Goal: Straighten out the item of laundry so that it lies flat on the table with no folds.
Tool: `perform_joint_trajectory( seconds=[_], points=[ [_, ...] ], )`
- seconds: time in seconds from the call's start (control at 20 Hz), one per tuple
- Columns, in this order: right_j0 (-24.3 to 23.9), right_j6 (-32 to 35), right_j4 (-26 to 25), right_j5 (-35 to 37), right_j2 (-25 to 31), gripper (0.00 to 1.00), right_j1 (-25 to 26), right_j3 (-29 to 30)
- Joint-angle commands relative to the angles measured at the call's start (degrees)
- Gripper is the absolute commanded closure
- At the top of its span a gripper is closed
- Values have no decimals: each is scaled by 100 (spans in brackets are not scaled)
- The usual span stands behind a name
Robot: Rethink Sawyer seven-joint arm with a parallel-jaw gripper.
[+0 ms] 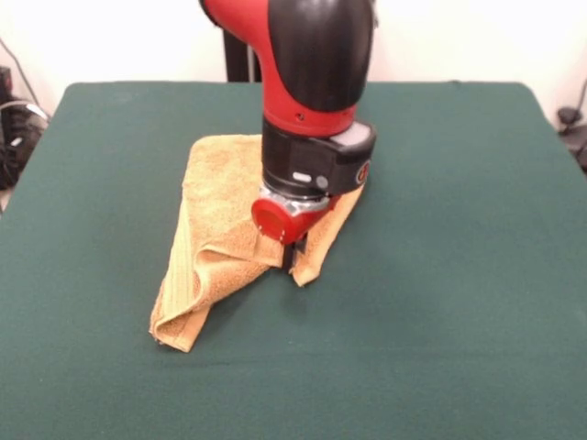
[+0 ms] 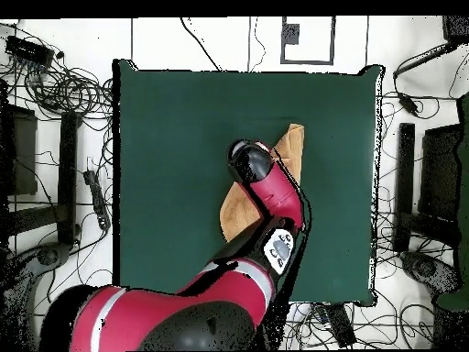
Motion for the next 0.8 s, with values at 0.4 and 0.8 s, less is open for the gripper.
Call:
perform_joint_trajectory(
  seconds=[0.4,0.8],
  points=[
    [358,3096,109,1100,159,100,184,-952],
    [496,3657,77,1336,15,100,376,-1299]
  ],
)
